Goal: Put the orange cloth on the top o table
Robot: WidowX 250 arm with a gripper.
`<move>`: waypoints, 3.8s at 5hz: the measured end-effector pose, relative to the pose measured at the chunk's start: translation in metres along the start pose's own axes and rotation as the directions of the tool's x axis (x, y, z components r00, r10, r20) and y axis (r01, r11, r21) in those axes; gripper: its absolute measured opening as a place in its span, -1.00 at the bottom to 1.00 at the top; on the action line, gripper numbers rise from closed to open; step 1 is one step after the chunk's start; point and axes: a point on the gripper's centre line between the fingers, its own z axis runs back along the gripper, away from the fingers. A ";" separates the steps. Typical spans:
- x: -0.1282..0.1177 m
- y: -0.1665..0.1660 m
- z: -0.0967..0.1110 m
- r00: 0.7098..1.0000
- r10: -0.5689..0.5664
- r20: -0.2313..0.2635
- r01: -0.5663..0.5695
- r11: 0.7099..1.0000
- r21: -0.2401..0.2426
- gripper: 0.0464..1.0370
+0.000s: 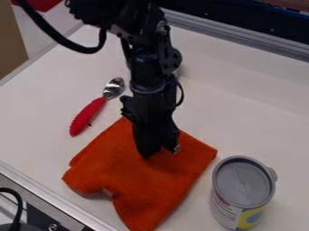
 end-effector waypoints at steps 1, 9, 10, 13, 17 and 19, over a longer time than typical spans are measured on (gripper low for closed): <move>0.007 0.001 -0.008 1.000 0.005 0.029 -0.005 1.000 -0.001 -0.99; 0.091 -0.033 -0.009 0.966 -0.239 0.101 0.238 0.971 0.021 -0.99; 0.105 -0.044 -0.008 0.975 -0.178 0.132 0.180 0.984 -0.001 -0.99; 0.161 -0.059 -0.003 0.963 -0.054 0.265 0.047 0.998 0.033 -0.99; 0.210 -0.034 0.000 0.829 0.383 0.407 -0.387 0.919 -0.076 -0.99; 0.198 -0.032 0.000 0.829 0.387 0.403 -0.406 0.913 -0.042 -0.96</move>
